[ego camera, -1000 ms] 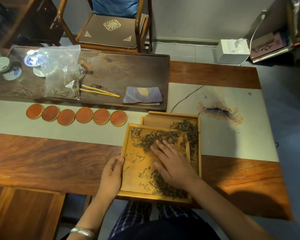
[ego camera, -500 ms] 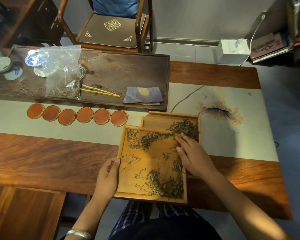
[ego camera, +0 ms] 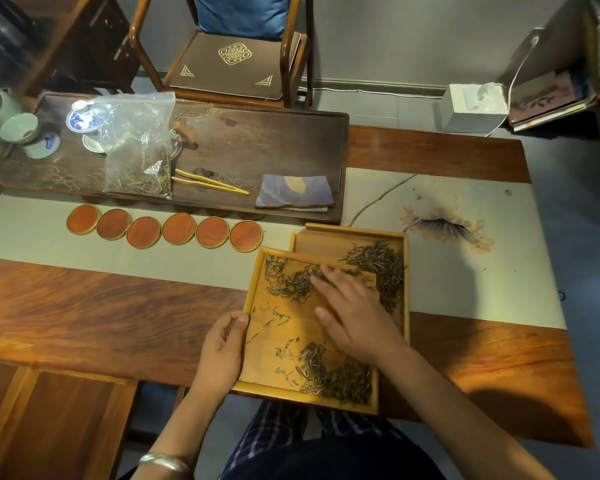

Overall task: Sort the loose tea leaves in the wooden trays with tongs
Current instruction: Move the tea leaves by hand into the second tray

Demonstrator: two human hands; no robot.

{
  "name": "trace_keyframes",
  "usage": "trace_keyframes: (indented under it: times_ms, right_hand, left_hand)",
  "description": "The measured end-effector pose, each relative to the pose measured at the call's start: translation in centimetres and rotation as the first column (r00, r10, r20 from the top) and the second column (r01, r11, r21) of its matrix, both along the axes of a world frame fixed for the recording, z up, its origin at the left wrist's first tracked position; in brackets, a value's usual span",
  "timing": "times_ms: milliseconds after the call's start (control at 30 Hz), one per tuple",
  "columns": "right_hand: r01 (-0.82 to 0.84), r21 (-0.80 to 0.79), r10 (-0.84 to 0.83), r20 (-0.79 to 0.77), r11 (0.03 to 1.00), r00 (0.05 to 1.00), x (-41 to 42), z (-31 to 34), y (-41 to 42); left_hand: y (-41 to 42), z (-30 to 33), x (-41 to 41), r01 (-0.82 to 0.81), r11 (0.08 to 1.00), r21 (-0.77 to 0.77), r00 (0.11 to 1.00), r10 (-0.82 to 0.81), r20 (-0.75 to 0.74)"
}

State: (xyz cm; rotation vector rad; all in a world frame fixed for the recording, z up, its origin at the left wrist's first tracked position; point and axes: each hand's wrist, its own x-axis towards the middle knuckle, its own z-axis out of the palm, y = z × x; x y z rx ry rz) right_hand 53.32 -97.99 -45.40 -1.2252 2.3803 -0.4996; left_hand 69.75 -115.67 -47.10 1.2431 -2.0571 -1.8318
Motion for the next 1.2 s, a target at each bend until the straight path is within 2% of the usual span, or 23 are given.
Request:
trace_keyframes:
  times_ms: [67,167,467,733,867,933,1000,1100,1200]
  right_hand:
    - [-0.100,0.051,0.101,-0.017,0.994,0.995,0.4,-0.7,-0.7]
    - [-0.134,0.109,0.140,-0.052,0.985,0.989,0.6,-1.5,-0.9]
    - [0.017,0.196,-0.002,-0.076,0.980,0.997,-1.5,-1.8,2.6]
    - [0.086,0.196,-0.069,-0.090,0.977,0.993,-4.2,-1.8,4.9]
    - [0.119,0.039,-0.116,-0.058,0.992,0.991,-3.6,0.1,5.4]
    - [0.044,-0.019,-0.044,-0.041,0.999,0.998,-2.1,1.4,5.7]
    - [-0.098,-0.029,0.096,-0.061,0.995,0.994,0.3,2.1,6.0]
    - [-0.373,0.018,0.373,-0.114,0.928,0.921,3.9,1.7,6.3]
    - [-0.489,0.048,0.491,-0.121,0.871,0.863,5.8,0.4,6.5]
  left_hand:
    - [0.2,0.0,-0.1,0.002,1.000,0.007,1.000,-0.002,-0.005]
    - [0.3,-0.2,0.0,-0.002,1.000,0.001,1.000,0.002,-0.010]
    - [0.0,-0.4,0.2,-0.046,0.999,0.022,0.999,0.046,0.000]
    - [-0.6,-0.3,0.1,-0.065,0.997,0.029,0.998,0.065,0.012]
    - [-0.8,-0.4,0.0,-0.074,0.997,0.027,0.997,0.074,0.021]
    - [-0.9,-0.4,-0.1,-0.079,0.996,0.030,0.997,0.078,0.023]
    - [-0.9,-0.4,-0.2,-0.076,0.997,0.032,0.997,0.075,0.028]
    - [-0.7,-0.4,-0.4,-0.076,0.997,0.023,0.997,0.075,0.019]
    - [-0.4,-0.2,-0.7,-0.070,0.997,0.029,0.998,0.070,0.007]
